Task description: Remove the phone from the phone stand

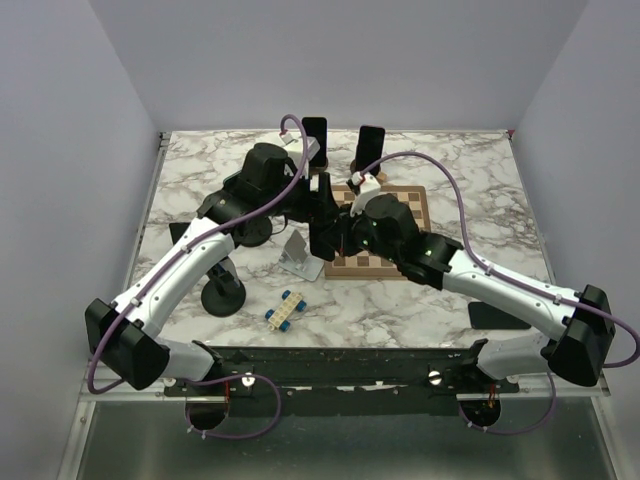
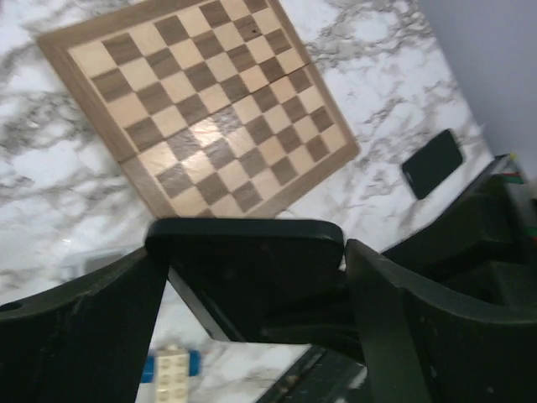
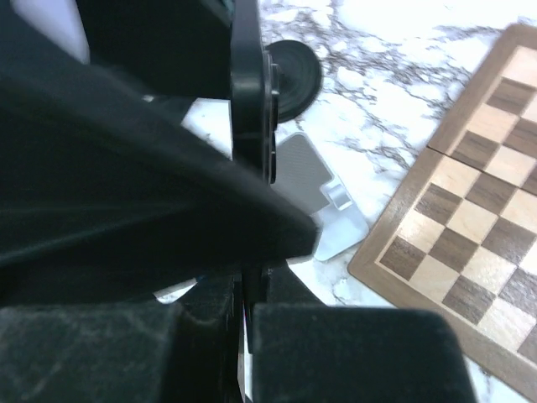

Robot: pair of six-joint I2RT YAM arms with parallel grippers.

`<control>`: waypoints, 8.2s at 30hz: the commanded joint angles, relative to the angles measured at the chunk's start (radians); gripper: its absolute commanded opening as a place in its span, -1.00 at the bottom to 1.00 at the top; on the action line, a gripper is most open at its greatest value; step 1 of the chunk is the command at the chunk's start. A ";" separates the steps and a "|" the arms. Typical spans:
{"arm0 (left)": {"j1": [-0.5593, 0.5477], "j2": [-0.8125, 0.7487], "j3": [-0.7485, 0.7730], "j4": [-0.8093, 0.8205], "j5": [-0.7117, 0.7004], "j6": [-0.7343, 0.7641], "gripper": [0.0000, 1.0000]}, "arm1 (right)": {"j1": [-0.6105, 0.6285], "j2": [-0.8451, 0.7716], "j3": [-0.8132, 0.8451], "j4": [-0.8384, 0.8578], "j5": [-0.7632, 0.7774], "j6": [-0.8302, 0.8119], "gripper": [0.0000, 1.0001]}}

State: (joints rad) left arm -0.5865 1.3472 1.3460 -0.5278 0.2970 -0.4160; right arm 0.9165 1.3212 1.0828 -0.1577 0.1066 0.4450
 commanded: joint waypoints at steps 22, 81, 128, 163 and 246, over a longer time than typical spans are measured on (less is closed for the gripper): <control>-0.015 -0.354 -0.168 0.231 -0.236 0.045 0.98 | -1.132 -0.303 -0.284 -0.414 -0.162 0.381 -0.99; -0.115 -0.459 -0.229 0.288 -0.377 0.125 0.98 | -1.587 -0.342 -0.760 -0.150 -0.411 0.394 -0.40; -0.115 -0.538 -0.319 0.388 -0.474 0.159 0.98 | -0.659 0.088 -0.032 -0.062 -0.024 0.024 1.00; -0.115 -0.537 -0.306 0.376 -0.468 0.178 0.98 | -0.516 1.031 1.046 -0.146 0.367 -0.052 1.00; -0.102 -0.508 -0.304 0.372 -0.400 0.121 0.97 | -0.896 0.201 0.254 -0.376 0.106 0.476 -0.99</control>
State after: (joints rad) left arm -0.6949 0.8413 1.0260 -0.1593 -0.1440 -0.2733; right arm 0.1806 1.5955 1.4193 -0.4442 0.4152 0.7658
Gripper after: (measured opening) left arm 0.989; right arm 0.791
